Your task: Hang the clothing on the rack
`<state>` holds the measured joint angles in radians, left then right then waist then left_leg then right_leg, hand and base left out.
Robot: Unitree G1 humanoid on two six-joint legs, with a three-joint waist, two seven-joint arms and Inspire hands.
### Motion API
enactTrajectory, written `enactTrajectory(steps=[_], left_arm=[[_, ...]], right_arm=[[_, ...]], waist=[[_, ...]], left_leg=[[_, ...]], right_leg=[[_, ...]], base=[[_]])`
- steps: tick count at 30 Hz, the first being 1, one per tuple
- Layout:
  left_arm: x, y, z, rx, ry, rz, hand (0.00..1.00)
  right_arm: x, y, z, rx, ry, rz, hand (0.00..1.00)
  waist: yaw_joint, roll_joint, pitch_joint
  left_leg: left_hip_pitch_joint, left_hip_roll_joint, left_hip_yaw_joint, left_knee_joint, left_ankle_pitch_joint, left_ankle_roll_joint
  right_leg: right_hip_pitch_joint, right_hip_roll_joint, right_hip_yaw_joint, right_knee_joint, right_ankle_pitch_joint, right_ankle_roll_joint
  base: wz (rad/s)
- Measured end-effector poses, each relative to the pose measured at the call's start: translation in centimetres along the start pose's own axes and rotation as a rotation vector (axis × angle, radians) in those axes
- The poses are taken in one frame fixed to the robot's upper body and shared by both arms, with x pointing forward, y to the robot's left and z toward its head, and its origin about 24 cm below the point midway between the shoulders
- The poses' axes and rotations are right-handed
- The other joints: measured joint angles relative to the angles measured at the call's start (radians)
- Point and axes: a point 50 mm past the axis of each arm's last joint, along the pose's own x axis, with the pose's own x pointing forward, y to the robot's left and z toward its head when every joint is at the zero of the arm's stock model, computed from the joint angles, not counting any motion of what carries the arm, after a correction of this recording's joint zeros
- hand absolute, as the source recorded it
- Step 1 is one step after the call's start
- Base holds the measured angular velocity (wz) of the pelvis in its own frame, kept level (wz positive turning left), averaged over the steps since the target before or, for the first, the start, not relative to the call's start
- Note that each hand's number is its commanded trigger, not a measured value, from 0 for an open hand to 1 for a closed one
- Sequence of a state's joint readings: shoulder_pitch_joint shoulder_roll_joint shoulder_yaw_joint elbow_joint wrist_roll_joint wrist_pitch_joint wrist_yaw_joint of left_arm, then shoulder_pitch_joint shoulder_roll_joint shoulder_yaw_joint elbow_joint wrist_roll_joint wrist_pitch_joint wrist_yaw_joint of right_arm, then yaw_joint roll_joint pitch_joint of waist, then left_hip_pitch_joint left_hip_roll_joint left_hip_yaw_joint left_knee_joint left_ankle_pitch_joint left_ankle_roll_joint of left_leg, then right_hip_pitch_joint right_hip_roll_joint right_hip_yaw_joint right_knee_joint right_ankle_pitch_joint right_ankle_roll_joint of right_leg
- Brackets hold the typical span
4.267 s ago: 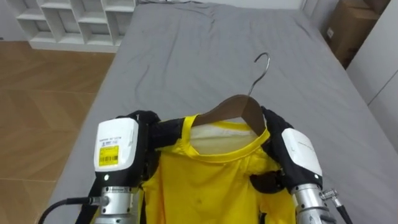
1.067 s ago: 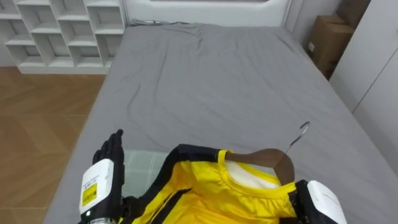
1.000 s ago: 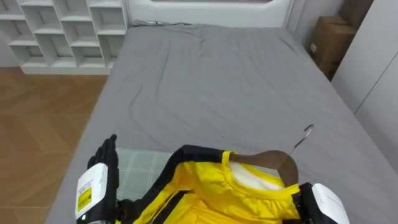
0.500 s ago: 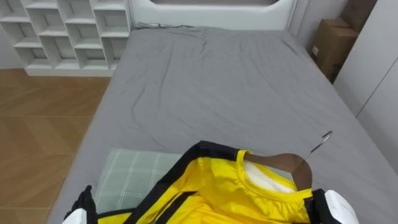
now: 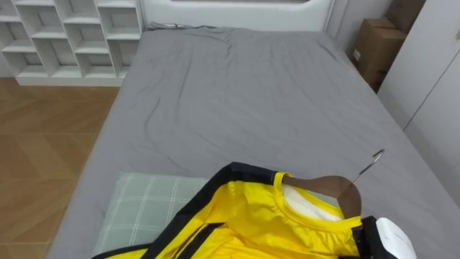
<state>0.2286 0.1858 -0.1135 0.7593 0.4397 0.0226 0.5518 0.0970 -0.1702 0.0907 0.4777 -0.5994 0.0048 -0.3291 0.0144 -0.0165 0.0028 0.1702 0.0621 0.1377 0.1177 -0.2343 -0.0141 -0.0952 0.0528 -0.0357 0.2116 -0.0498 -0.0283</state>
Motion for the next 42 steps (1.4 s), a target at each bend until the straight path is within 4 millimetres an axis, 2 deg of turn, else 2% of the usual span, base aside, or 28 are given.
enactTrajectory(steps=[5,8,11,13,14,15,16,17,18,19,20,21,22,23,24,25,27,28,30,32,35,36,37,38,39,40,41,42], left_arm=[[-0.4,-0.4,-0.9,0.002,0.039,-0.021,0.0],[-0.6,-0.5,-1.5,0.007,0.058,-0.026,0.0],[-0.7,-0.6,-2.1,0.014,0.087,-0.031,0.0],[-0.7,-0.5,-2.9,0.013,0.128,-0.027,0.0],[-0.8,-0.5,-3.2,0.01,0.145,-0.025,0.0],[-0.9,-0.4,-4.0,0.005,0.187,-0.02,0.0],[-1.0,-0.4,-4.6,-0.012,0.233,-0.018,0.0],[-1.0,-0.5,-4.8,-0.029,0.267,-0.023,0.0],[-0.9,-0.6,-4.6,-0.042,0.272,-0.024,0.0],[-0.8,-0.8,-4.2,-0.051,0.267,-0.031,0.0],[-0.7,-0.7,-4.1,-0.053,0.269,-0.032,0.0],[-0.8,-0.7,-4.5,-0.07,0.294,-0.029,0.0],[-0.9,-0.5,-4.9,-0.098,0.339,-0.019,0.0],[-1.0,-0.7,-5.0,-0.107,0.357,-0.021,0.0],[-1.4,-1.1,-5.2,-0.132,0.387,-0.023,0.0],[-1.5,-1.1,-5.6,-0.14,0.414,-0.017,0.0],[-1.6,-0.7,-6.2,-0.156,0.454,-0.001,0.0],[-1.4,-0.5,-6.3,-0.162,0.468,0.007,0.0],[-1.2,0.0,-6.6,-0.163,0.479,0.021,0.0],[-1.2,0.2,-6.9,-0.169,0.504,0.026,0.0],[-1.6,0.0,-7.3,-0.171,0.526,0.024,0.0],[-1.8,-0.1,-7.4,-0.17,0.532,0.03,0.0],[-1.9,-0.3,-7.3,-0.169,0.532,0.032,0.0],[-2.0,-0.5,-7.2,-0.17,0.531,0.031,0.0],[-2.0,-0.7,-6.8,-0.169,0.521,0.027,0.0],[-1.8,-0.9,-6.3,-0.16,0.499,0.024,0.0],[-1.7,-0.9,-6.1,-0.163,0.489,0.026,0.0],[-1.8,-1.2,-5.8,-0.159,0.476,0.026,0.0]], right_arm=[[-0.2,0.1,-0.2,-0.001,0.004,0.002,1.0],[-0.5,0.4,-0.3,-0.008,0.009,0.007,1.0],[-0.5,0.6,-0.1,-0.031,-0.005,0.011,1.0],[-0.6,0.8,0.2,-0.036,-0.018,0.016,1.0],[-0.6,0.8,0.4,-0.035,-0.025,0.015,1.0],[-0.5,0.9,1.1,-0.029,-0.044,0.01,1.0],[-0.3,1.0,1.7,-0.039,-0.063,0.007,1.0],[-0.4,0.9,1.2,-0.052,-0.051,0.004,1.0],[-0.4,0.7,0.7,-0.063,-0.035,0.001,1.0],[-0.4,0.2,-0.2,-0.083,-0.012,-0.005,1.0],[-0.3,0.2,-0.3,-0.081,-0.002,-0.003,1.0],[0.0,0.6,0.1,-0.071,-0.01,0.009,1.0],[0.3,1.0,1.2,-0.069,-0.047,0.025,1.0],[0.3,1.1,1.6,-0.076,-0.065,0.027,1.0],[0.3,1.1,1.9,-0.087,-0.083,0.028,1.0],[0.3,1.3,2.0,-0.089,-0.088,0.039,1.0],[0.3,1.4,2.1,-0.085,-0.087,0.059,1.0],[0.4,1.4,2.1,-0.082,-0.083,0.064,1.0],[0.4,1.5,2.0,-0.087,-0.077,0.085,1.0],[0.4,1.6,2.0,-0.108,-0.082,0.108,1.0],[0.5,1.2,2.4,-0.128,-0.106,0.109,1.0],[0.5,1.0,2.8,-0.129,-0.122,0.102,1.0],[0.5,0.8,3.2,-0.126,-0.138,0.094,1.0],[0.5,0.7,3.3,-0.124,-0.145,0.089,1.0],[0.5,0.7,3.5,-0.122,-0.149,0.086,1.0],[0.5,0.7,3.4,-0.124,-0.145,0.086,1.0],[0.5,0.7,3.4,-0.127,-0.141,0.086,1.0],[0.6,0.6,3.3,-0.131,-0.133,0.082,1.0]], waist=[[-0.009,-0.007,0.0037],[-0.007,-0.007,0.0033],[-0.011,-0.014,0.0006],[-0.007,-0.022,0.0013],[-0.003,-0.021,0.0014],[0.018,-0.026,0.0002],[0.03,-0.019,0.0097],[0.024,-0.017,0.0132],[0.024,-0.012,0.0136],[0.041,0.003,0.0142],[0.055,-0.002,0.0137],[0.094,-0.016,0.0091],[0.097,-0.022,0.0151],[0.091,-0.015,0.0162],[0.077,0.005,0.0139],[0.065,0.009,0.0147],[0.042,0.006,0.0161],[0.035,0.003,0.0184],[0.028,-0.009,0.0256],[0.015,-0.017,0.0248],[0.015,-0.02,0.0251],[0.015,-0.02,0.025],[0.022,-0.024,0.0242],[0.025,-0.028,0.0255],[0.028,-0.031,0.0233],[0.028,-0.037,0.0233],[0.033,-0.039,0.0233],[0.053,-0.039,0.0212]], left_leg=[[-0.001,-0.001,0.018,0.001,-0.003,0.002],[-0.001,0.004,0.055,0.001,-0.022,0.002],[-0.007,0.001,0.126,0.004,-0.03,0.005],[-0.01,-0.001,0.218,0.019,-0.03,0.006],[-0.008,0.0,0.251,0.018,-0.03,0.006],[-0.005,0.01,0.336,0.016,-0.03,0.006],[-0.005,0.019,0.427,0.02,-0.039,0.006],[0.005,0.017,0.504,0.033,-0.046,0.005],[0.012,0.015,0.532,0.035,-0.05,0.003],[0.027,0.014,0.582,0.03,-0.079,-0.011],[0.035,0.008,0.61,0.037,-0.083,-0.014],[0.039,0.011,0.676,0.077,-0.09,-0.026],[0.035,0.019,0.704,0.114,-0.089,-0.032],[0.032,0.025,0.7,0.124,-0.087,-0.033],[0.031,0.033,0.669,0.126,-0.084,-0.034],[0.031,0.039,0.626,0.127,-0.076,-0.033],[0.03,0.051,0.599,0.13,-0.066,-0.036],[0.034,0.062,0.602,0.13,-0.065,-0.038],[0.033,0.074,0.632,0.146,-0.065,-0.039],[0.021,0.092,0.653,0.201,-0.065,-0.04],[-0.027,0.141,0.625,0.398,-0.057,-0.051],[-0.054,0.153,0.566,0.476,-0.033,-0.054],[-0.086,0.143,0.487,0.53,-0.004,-0.03],[-0.099,0.128,0.426,0.535,-0.008,-0.018],[-0.125,0.09,0.311,0.521,-0.032,-0.011],[-0.161,0.063,0.223,0.498,-0.053,-0.014],[-0.179,0.047,0.181,0.475,-0.057,-0.019],[-0.2,0.025,0.116,0.406,-0.057,-0.02]], right_leg=[[-0.013,0.002,0.012,0.011,-0.001,0.0],[-0.033,0.021,0.051,0.016,0.005,-0.001],[-0.069,0.034,0.099,0.029,0.023,0.001],[-0.086,0.048,0.134,0.003,0.063,-0.002],[-0.089,0.05,0.11,-0.014,0.083,-0.01],[-0.095,0.049,-0.002,-0.054,0.129,-0.051],[-0.101,0.029,-0.177,-0.037,0.111,-0.093],[-0.102,-0.027,-0.314,0.1,-0.024,-0.1],[-0.099,-0.066,-0.354,0.176,-0.09,-0.079],[-0.102,-0.133,-0.383,0.307,-0.177,-0.052],[-0.102,-0.165,-0.38,0.341,-0.205,-0.043],[-0.098,-0.204,-0.381,0.333,-0.224,-0.024],[-0.099,-0.193,-0.377,0.303,-0.222,-0.01],[-0.096,-0.179,-0.365,0.285,-0.211,-0.014],[-0.08,-0.144,-0.342,0.246,-0.188,-0.023],[-0.063,-0.117,-0.317,0.213,-0.172,-0.029],[-0.046,-0.084,-0.293,0.169,-0.148,-0.037],[-0.047,-0.067,-0.29,0.152,-0.139,-0.044],[-0.049,-0.053,-0.29,0.138,-0.129,-0.054],[-0.055,-0.046,-0.282,0.131,-0.126,-0.058],[-0.066,-0.038,-0.211,0.155,-0.134,-0.075],[-0.066,-0.029,-0.16,0.157,-0.137,-0.079],[-0.057,-0.02,-0.103,0.158,-0.132,-0.089],[-0.056,-0.014,-0.075,0.158,-0.131,-0.093],[-0.054,-0.003,-0.022,0.155,-0.129,-0.095],[-0.054,0.008,0.024,0.15,-0.12,-0.089],[-0.055,0.016,0.056,0.15,-0.113,-0.087],[-0.058,0.039,0.125,0.148,-0.104,-0.092]], base=[[-0.12],[-0.38],[-0.68],[-1.05],[-1.53],[-1.73],[-1.65],[-0.84],[-0.31],[-0.32],[-0.95],[-1.33],[-1.26],[-0.9],[-0.69],[-0.66],[-0.48],[-0.33],[-0.22],[-0.21],[-0.61],[-0.99],[-1.12],[-1.29],[-1.33],[-1.34],[-1.56],[-1.81]])
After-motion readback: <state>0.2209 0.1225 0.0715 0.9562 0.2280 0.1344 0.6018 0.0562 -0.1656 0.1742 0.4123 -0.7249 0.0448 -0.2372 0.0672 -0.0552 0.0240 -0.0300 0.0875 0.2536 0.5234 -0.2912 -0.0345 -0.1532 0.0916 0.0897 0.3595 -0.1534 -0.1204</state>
